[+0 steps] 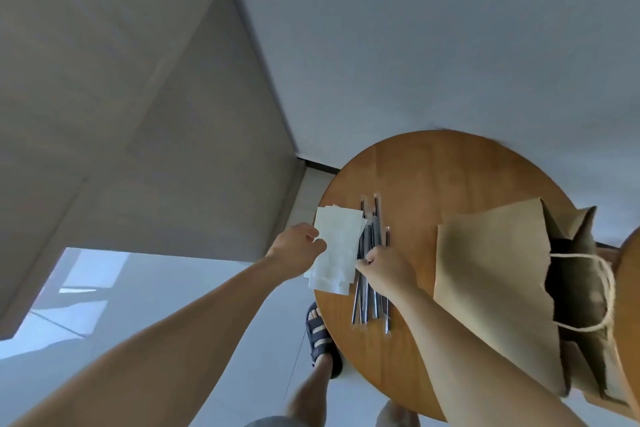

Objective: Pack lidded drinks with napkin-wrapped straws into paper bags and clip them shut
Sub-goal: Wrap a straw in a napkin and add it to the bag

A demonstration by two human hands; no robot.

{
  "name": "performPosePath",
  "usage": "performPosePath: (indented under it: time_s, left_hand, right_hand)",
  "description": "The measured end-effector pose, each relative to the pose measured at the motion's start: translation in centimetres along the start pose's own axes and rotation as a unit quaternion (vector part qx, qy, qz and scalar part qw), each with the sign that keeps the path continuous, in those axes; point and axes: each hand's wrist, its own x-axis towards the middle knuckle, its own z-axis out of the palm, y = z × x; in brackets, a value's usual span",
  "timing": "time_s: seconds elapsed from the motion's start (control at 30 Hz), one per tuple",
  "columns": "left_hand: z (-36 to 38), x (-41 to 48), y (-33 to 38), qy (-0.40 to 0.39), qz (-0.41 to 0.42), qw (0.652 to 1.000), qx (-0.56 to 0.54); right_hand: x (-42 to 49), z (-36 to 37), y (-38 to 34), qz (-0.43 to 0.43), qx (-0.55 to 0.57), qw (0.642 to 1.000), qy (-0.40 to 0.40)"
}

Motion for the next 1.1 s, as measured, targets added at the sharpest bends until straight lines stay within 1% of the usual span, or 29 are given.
performPosePath:
  time_s: [0.1, 0.3, 0.43, 0.53, 0.73, 0.9, 1.1]
  left_hand:
    - [0.7, 0.7, -1.2, -0.005, -0.011, 1.0, -0.017]
    - [1.4, 1.2, -3.4, -0.004, -0.038, 0.998, -0.044]
    - [1.4, 1.3, -4.4, 0.006, -0.049, 0.997, -0.066]
    - [1.3, 1.2, -4.7, 0.008, -0.045, 0.997, -0.066]
    - [1.3, 0.9, -4.6, 0.014, -0.034, 0.997, -0.065]
    - [1.5, 0.7, -4.5, 0.021, -0.026, 0.998, -0.053]
    - [1.7, 0.5, -4.2, 0.015, -0.023, 0.998, -0.048]
  right_hand:
    - [1.8, 1.9, -0.3, 0.024, 0.007, 1.0, 0.017]
    - [3.7, 4.0, -1.5, 0.075, -0.035, 0.995, 0.055]
    - [4.1, 4.8, -1.6, 0.089, -0.04, 0.994, 0.051]
    - [4.3, 5.1, -1.4, 0.089, -0.023, 0.995, 0.044]
    - [4.0, 4.6, -2.2, 0.091, -0.014, 0.993, 0.071]
    - [4.4, 4.6, -2.0, 0.094, -0.011, 0.994, 0.058]
    - [3.9, 4.3, -1.9, 0.067, 0.008, 0.995, 0.079]
